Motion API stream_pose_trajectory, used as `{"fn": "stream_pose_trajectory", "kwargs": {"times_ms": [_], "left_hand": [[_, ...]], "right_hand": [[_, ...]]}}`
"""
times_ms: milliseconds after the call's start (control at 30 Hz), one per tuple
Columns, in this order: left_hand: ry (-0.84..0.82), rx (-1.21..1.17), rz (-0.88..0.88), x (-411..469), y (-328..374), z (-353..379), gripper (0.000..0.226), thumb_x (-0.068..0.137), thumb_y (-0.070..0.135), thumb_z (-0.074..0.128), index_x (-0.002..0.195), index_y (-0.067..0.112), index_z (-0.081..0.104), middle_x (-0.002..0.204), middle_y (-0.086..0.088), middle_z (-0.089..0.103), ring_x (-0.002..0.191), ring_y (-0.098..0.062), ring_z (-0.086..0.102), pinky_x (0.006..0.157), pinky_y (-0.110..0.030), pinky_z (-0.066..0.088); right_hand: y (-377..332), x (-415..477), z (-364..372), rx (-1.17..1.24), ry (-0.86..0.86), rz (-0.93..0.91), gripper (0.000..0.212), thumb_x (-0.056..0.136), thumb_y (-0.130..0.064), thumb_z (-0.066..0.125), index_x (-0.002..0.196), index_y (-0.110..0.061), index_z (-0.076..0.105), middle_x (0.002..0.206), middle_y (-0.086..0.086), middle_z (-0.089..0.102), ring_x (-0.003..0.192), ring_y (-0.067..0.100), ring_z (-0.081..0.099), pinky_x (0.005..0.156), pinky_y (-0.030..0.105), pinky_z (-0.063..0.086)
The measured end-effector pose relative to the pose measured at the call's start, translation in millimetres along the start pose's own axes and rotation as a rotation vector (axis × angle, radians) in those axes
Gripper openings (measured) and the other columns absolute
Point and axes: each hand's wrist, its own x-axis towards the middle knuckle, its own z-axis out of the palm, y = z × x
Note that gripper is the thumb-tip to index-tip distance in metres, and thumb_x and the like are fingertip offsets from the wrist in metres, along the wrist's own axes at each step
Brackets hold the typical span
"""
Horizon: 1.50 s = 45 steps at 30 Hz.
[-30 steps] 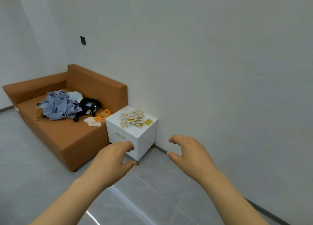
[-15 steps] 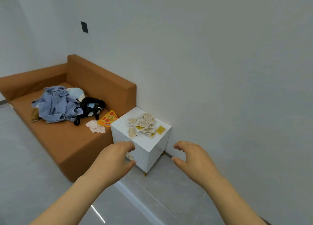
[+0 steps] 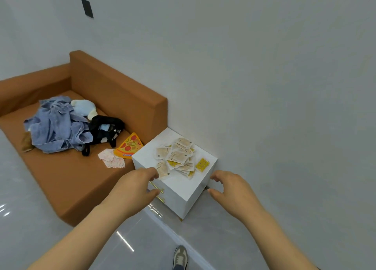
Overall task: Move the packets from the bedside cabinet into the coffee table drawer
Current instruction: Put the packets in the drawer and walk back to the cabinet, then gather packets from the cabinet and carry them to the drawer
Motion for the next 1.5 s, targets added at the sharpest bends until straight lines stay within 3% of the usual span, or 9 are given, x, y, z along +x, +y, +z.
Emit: {"fn": "stream_pose_trajectory", "kwargs": {"times_ms": [167, 400, 567, 733, 900, 1133, 1300, 1500], "left_hand": [[-0.036, 0.011, -0.038, 80.2, -17.4, -6.5, 0.034, 0.086, 0.037, 0.061, 0.118, 0.026, 0.055, 0.115, 0.009, 0.061, 0.104, -0.009, 0.058, 0.076, -0.019, 0.042], [-0.090, 0.001, -0.073, 165.7, -48.7, -3.5, 0.035, 0.087, 0.039, 0.060, 0.118, 0.024, 0.056, 0.117, 0.007, 0.061, 0.108, -0.010, 0.056, 0.072, -0.020, 0.035], [-0.167, 0.030, -0.064, 232.5, -79.7, -1.4, 0.037, 0.088, 0.039, 0.057, 0.121, 0.022, 0.054, 0.120, 0.005, 0.061, 0.108, -0.012, 0.057, 0.081, -0.023, 0.042], [-0.283, 0.031, -0.009, 302.9, -115.1, 5.2, 0.039, 0.089, 0.042, 0.057, 0.121, 0.021, 0.053, 0.121, 0.004, 0.059, 0.102, -0.014, 0.060, 0.082, -0.026, 0.045], [-0.406, 0.075, 0.072, 368.9, -150.8, 16.8, 0.040, 0.090, 0.042, 0.056, 0.124, 0.020, 0.052, 0.124, 0.001, 0.058, 0.110, -0.018, 0.057, 0.085, -0.028, 0.045], [-0.565, 0.159, 0.145, 445.8, -193.6, 63.8, 0.048, 0.088, 0.044, 0.057, 0.128, 0.018, 0.048, 0.123, -0.004, 0.057, 0.109, -0.022, 0.057, 0.086, -0.031, 0.048], [-0.633, 0.212, 0.097, 481.7, -215.5, 112.9, 0.053, 0.088, 0.047, 0.056, 0.129, 0.014, 0.045, 0.125, -0.008, 0.056, 0.110, -0.025, 0.057, 0.087, -0.033, 0.048], [-0.661, 0.265, 0.053, 512.6, -238.7, 174.9, 0.058, 0.088, 0.050, 0.055, 0.128, 0.010, 0.044, 0.123, -0.011, 0.054, 0.109, -0.027, 0.056, 0.085, -0.033, 0.046]], "right_hand": [[12.0, 83.2, -6.7, 0.014, -0.049, 0.017, 0.041, 0.088, -0.034, 0.059, 0.127, -0.026, 0.054, 0.125, -0.008, 0.059, 0.114, 0.012, 0.055, 0.092, 0.026, 0.044], [22.2, 172.3, -3.6, 0.002, -0.123, 0.055, 0.038, 0.089, -0.034, 0.058, 0.125, -0.025, 0.055, 0.122, -0.005, 0.060, 0.111, 0.015, 0.056, 0.089, 0.028, 0.046], [18.1, 229.4, 13.4, 0.027, -0.177, 0.119, 0.036, 0.089, -0.031, 0.057, 0.124, -0.022, 0.056, 0.122, -0.003, 0.061, 0.111, 0.016, 0.056, 0.088, 0.029, 0.047], [10.7, 281.0, 36.8, 0.063, -0.208, 0.251, 0.037, 0.090, -0.033, 0.057, 0.126, -0.023, 0.055, 0.123, -0.004, 0.060, 0.111, 0.016, 0.056, 0.089, 0.030, 0.047], [1.3, 318.4, 67.1, 0.112, -0.252, 0.428, 0.038, 0.090, -0.033, 0.058, 0.126, -0.023, 0.055, 0.122, -0.002, 0.061, 0.110, 0.017, 0.057, 0.087, 0.029, 0.047], [7.5, 366.5, 121.6, 0.220, -0.261, 0.672, 0.039, 0.090, -0.036, 0.059, 0.124, -0.018, 0.056, 0.121, 0.001, 0.062, 0.108, 0.019, 0.058, 0.087, 0.028, 0.046], [25.7, 397.5, 165.1, 0.274, -0.328, 0.773, 0.043, 0.089, -0.040, 0.060, 0.124, -0.014, 0.058, 0.123, 0.003, 0.061, 0.111, 0.020, 0.057, 0.090, 0.029, 0.045], [50.2, 436.1, 224.4, 0.299, -0.359, 0.881, 0.051, 0.088, -0.044, 0.061, 0.122, -0.008, 0.054, 0.121, 0.008, 0.060, 0.110, 0.023, 0.057, 0.083, 0.029, 0.044]]}}
